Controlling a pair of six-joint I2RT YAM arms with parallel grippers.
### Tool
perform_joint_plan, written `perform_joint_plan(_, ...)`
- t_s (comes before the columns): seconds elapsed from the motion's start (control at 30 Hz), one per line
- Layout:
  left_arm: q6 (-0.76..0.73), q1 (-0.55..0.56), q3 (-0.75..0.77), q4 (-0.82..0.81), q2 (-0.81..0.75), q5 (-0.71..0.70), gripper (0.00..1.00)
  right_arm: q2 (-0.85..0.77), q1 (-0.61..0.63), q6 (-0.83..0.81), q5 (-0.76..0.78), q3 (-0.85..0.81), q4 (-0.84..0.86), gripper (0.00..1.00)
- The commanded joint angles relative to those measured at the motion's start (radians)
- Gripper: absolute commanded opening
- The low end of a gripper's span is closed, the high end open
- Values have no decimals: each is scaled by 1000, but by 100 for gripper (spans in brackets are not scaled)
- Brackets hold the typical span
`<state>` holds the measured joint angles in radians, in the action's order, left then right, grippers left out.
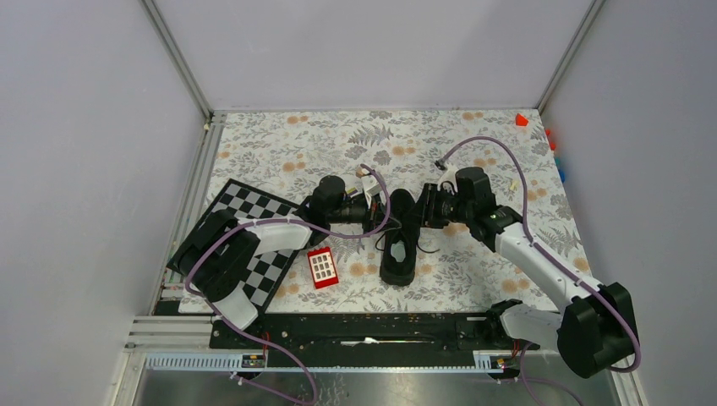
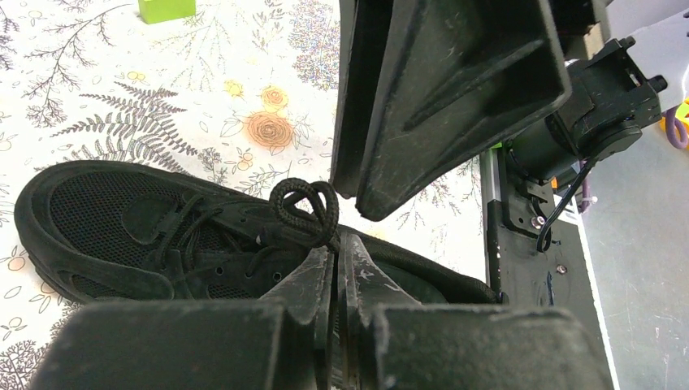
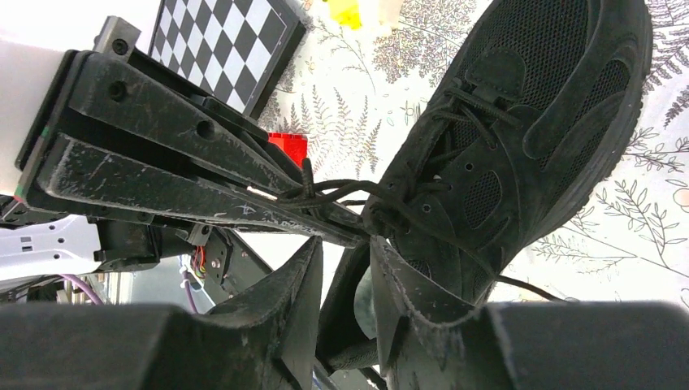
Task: Tie the shoes
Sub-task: Wrap the shoelace around the shoelace.
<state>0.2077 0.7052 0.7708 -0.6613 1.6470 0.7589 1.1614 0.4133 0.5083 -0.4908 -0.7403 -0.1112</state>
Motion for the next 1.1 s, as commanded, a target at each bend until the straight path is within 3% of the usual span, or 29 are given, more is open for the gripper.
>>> perform_joint_plan(0.0,-1,2,41,-81,3,3,0,-33,4,-50,-12,-68,-64,34)
perform_joint_plan(0.23,-5,0,20,-103,-16,-26,0,-63,-8,-61,42,-74,-84,36)
perform_joint_plan(0.43,-27,0,19,-77,-29,-30,0,-25,-33,-90,58,-128,-83,47)
perform_joint_plan(1.07,-45,0,13,-47,-45,-26,0,206,-60,-134,-189,-284,-109,49)
